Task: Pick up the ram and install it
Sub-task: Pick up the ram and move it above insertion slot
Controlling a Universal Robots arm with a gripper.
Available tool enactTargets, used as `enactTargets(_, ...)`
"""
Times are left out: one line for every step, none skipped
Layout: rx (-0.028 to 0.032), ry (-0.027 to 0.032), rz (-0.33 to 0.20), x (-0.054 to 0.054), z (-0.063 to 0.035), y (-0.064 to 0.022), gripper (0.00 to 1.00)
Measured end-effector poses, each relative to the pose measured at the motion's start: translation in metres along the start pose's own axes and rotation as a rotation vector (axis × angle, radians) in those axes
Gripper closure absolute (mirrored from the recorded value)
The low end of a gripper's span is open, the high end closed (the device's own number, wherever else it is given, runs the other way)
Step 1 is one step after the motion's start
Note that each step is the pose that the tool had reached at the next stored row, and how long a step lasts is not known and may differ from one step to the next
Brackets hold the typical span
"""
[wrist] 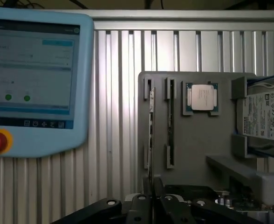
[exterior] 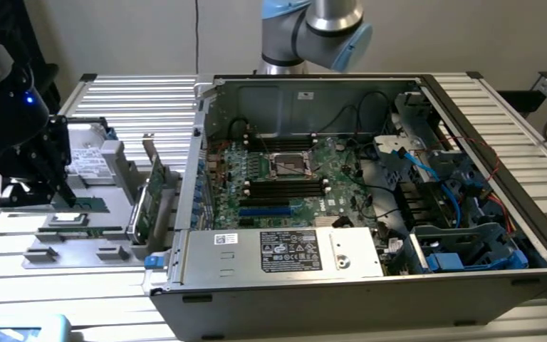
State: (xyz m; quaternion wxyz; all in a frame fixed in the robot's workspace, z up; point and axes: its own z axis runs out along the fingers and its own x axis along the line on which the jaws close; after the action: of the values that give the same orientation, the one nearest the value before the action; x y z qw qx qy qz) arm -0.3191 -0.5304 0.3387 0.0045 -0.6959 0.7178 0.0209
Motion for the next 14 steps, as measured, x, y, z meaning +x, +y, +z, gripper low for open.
enactTargets(-0.0001,-0.0015,0.0,0.0,-0.0029,-0.0029,0.86)
enactTargets(-0.0002,-0.0031,0.0,0.001,-0.0061,-0.0061,0.86)
enactTargets(-0.0002,-0.0047,0.0,0.001,-0.0091,-0.0092,0.86)
enactTargets(-0.0002,-0.006,0.0,0.001,-0.012,-0.0123,0.86)
enactTargets(-0.0002,-0.007,0.0,0.002,-0.0148,-0.0154,0.86)
enactTargets(-0.0002,-0.0079,0.0,0.002,-0.0176,-0.0186,0.86)
enactTargets(-0.0003,-0.0088,0.0,0.002,-0.0205,-0.0218,0.86)
enactTargets(-0.0003,-0.0099,0.0,0.003,-0.0234,-0.0252,0.86)
enactTargets(-0.0003,-0.0107,0.0,0.003,-0.0263,-0.0287,0.86)
enactTargets(-0.0004,-0.0115,0.0,0.003,-0.0291,-0.0321,0.86)
enactTargets(-0.0005,-0.0131,0.0,0.003,-0.0316,-0.0351,0.86)
enactTargets(-0.0005,-0.0156,0.0,0.003,-0.0336,-0.0385,0.86)
enactTargets(-0.0002,-0.0168,0.0,0.003,-0.0346,-0.0422,0.86)
enactTargets(-0.0005,-0.0166,0.0,0.003,-0.0355,-0.0468,0.86)
